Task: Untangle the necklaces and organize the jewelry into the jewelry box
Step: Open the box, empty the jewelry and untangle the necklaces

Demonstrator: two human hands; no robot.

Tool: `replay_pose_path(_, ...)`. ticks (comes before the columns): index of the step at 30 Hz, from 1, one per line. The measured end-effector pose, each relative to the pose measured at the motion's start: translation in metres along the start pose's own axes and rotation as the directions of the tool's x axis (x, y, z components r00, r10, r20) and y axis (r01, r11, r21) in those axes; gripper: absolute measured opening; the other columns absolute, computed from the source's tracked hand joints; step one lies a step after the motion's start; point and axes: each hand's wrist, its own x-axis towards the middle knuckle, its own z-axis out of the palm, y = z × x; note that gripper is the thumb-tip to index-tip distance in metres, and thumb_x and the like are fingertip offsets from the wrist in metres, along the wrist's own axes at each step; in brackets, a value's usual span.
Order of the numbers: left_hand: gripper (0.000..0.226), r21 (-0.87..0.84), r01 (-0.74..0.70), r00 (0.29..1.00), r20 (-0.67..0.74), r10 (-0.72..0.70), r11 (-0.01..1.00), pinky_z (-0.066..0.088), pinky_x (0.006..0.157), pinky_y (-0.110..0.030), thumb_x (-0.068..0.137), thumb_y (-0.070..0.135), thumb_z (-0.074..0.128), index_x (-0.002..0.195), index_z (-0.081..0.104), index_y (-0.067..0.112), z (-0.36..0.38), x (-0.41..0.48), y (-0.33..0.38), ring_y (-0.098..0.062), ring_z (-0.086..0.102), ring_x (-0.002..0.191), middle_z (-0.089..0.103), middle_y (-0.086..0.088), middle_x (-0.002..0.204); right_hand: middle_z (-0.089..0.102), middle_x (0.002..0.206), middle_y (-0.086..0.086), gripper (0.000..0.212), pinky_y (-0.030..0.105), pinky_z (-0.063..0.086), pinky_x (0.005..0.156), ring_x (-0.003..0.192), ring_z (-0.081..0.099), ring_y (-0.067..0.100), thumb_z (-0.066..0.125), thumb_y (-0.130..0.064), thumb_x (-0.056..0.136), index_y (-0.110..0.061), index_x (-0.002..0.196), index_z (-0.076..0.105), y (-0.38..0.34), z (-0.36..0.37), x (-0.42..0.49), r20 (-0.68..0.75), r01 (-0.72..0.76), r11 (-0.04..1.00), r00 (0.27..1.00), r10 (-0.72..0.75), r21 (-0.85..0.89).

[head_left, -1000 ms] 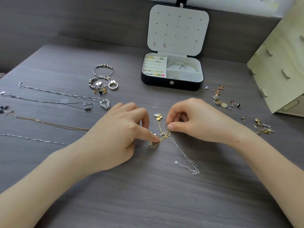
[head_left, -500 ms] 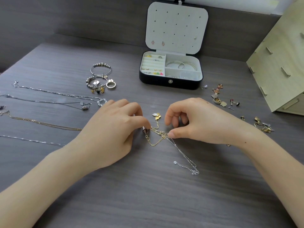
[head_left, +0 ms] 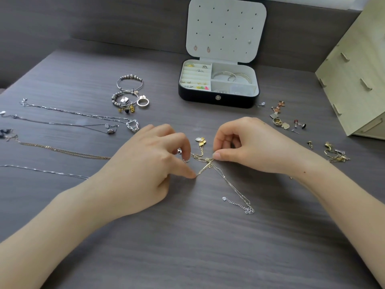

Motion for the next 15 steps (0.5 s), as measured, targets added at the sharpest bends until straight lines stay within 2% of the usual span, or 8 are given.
replay_pose_path(4,0.057,-0.021,0.070,0.998,0.007,-0.070,0.997,0.043,0.067,-0.033,0.068,0.006,0.028,0.091,0.075,0.027,-0.002,-0.017,0.004,-0.016,0.046,0.083,0.064,0.003,0.096,0.063,0.067,-0.008,0.010,0.011,0.036,0.054,0.056,0.050,-0.003,0.074,-0.027,0.078,-0.022,0.075,0.066,0.001,-0.001,0.001,0.014,-0.003,1.000,1.000,0.002,0.016)
replay_pose_path(7,0.050,-0.040,0.111,0.994,0.017,-0.110,0.993,0.037,0.073,-0.024,0.067,-0.005,0.041,0.090,0.073,0.026,-0.004,-0.024,0.011,-0.016,0.049,0.085,0.062,0.004,0.099,0.063,0.067,-0.007,0.010,0.010,0.036,0.053,0.055,0.050,-0.003,0.074,-0.027,0.077,-0.022,0.076,0.066,0.001,0.000,0.002,0.012,-0.001,1.000,1.000,0.001,0.017)
replay_pose_path(9,0.046,-0.066,0.117,0.993,0.034,-0.115,0.991,0.036,0.072,-0.023,0.069,-0.003,0.042,0.089,0.072,0.026,-0.004,-0.025,0.017,-0.018,0.053,0.083,0.062,0.007,0.098,0.063,0.067,-0.007,0.010,0.010,0.036,0.052,0.055,0.050,-0.004,0.074,-0.027,0.077,-0.021,0.076,0.066,0.001,0.000,0.001,0.005,0.001,1.000,1.000,-0.001,0.016)
replay_pose_path(11,0.044,-0.100,0.119,0.992,0.059,-0.113,0.988,0.038,0.070,-0.025,0.075,0.007,0.035,0.091,0.071,0.027,-0.003,-0.025,0.022,-0.016,0.053,0.080,0.062,0.009,0.096,0.064,0.068,-0.006,0.010,0.010,0.036,0.053,0.055,0.050,-0.004,0.074,-0.026,0.077,-0.021,0.076,0.066,0.000,0.001,0.001,0.001,0.001,1.000,1.000,-0.001,0.013)
replay_pose_path(15,0.049,-0.143,0.141,0.987,0.103,-0.127,0.980,0.041,0.063,-0.025,0.074,0.011,0.029,0.093,0.069,0.033,-0.003,-0.027,0.026,-0.012,0.049,0.074,0.058,0.010,0.091,0.064,0.068,-0.006,0.010,0.010,0.036,0.052,0.053,0.050,-0.003,0.075,-0.026,0.077,-0.021,0.076,0.066,0.000,0.000,0.000,0.008,0.001,1.000,1.000,-0.001,0.027)
